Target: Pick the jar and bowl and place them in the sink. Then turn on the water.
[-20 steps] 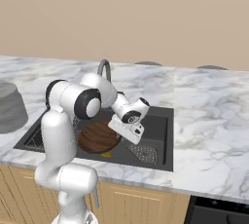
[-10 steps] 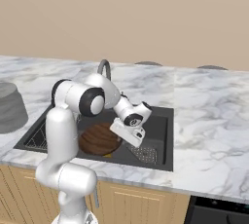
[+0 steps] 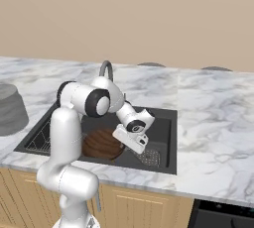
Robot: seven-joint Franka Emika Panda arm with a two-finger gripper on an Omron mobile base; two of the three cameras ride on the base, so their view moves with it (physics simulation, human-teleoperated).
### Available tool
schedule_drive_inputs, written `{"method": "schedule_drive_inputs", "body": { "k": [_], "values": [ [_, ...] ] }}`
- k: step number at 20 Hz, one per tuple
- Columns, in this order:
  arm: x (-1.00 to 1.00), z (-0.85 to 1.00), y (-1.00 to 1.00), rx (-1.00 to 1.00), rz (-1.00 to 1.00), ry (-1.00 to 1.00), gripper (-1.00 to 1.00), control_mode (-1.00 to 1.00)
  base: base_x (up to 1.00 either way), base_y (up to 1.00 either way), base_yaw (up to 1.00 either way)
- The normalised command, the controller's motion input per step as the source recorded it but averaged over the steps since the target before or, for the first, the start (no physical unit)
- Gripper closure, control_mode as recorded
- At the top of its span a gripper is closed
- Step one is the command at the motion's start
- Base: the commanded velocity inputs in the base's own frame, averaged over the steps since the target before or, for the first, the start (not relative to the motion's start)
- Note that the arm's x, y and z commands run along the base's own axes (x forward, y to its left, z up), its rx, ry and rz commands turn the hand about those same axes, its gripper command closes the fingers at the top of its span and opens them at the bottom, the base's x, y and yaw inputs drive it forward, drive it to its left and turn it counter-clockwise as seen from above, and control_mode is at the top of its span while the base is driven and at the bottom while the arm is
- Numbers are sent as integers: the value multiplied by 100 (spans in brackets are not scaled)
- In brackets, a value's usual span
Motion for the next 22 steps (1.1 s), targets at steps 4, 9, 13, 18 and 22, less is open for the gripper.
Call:
{"method": "schedule_drive_inputs", "body": {
  "k": [4,9,13,18,22],
  "values": [
    [0,-11,0,0,0,0,100,-100,0,0,0],
    [0,-10,0,2,0,0,100,-100,0,0,0],
    [0,-4,0,1,0,0,100,-100,0,0,0],
    [0,0,-1,3,0,-1,-100,-100,0,0,0],
    [0,10,-9,10,0,-4,-100,-100,0,0,0]
  ]
}}
